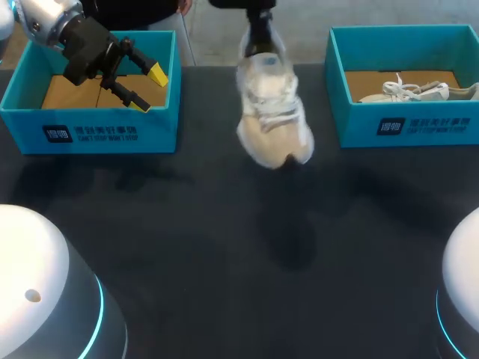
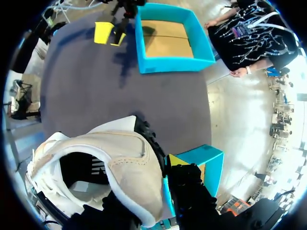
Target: Take the shoe out of the shoebox, open the shoe tongue, remove and reinsert the insole, then place the shoe into the shoebox
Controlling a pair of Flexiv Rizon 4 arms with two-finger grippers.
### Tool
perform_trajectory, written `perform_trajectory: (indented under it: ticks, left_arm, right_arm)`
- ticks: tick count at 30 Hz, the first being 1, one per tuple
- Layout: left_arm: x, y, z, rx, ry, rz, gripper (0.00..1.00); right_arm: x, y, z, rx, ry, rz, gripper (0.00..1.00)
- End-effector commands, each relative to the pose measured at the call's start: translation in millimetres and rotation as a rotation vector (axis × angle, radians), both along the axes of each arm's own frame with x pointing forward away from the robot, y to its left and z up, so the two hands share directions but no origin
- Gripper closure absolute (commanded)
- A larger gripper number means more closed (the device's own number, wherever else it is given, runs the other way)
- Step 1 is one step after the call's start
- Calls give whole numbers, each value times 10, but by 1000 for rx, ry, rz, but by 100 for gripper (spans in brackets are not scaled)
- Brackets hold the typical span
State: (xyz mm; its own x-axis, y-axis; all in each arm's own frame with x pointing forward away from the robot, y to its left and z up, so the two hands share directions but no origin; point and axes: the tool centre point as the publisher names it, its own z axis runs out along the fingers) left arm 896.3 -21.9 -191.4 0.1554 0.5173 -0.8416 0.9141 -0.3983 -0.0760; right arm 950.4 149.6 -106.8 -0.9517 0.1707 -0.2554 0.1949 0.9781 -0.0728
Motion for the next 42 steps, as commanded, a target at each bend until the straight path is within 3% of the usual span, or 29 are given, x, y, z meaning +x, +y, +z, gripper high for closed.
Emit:
perform_trajectory:
  ticks: [1, 12, 25, 32, 42]
  left_arm:
    - [-2, 4, 2, 1, -1, 0, 0]
    - [-2, 4, 2, 1, -1, 0, 0]
    - [-2, 4, 2, 1, -1, 0, 0]
    - [-2, 4, 2, 1, -1, 0, 0]
    - [-2, 4, 2, 1, -1, 0, 0]
  right_arm:
    - [176, -374, 9, 62, 13, 27, 100]
    - [597, -1118, 0, 38, -19, -16, 100]
    - [931, -1920, -51, 13, -45, -52, 100]
    - [1106, -2211, -162, -7, -48, -59, 100]
    - [1144, -2260, -166, 0, -69, -76, 100]
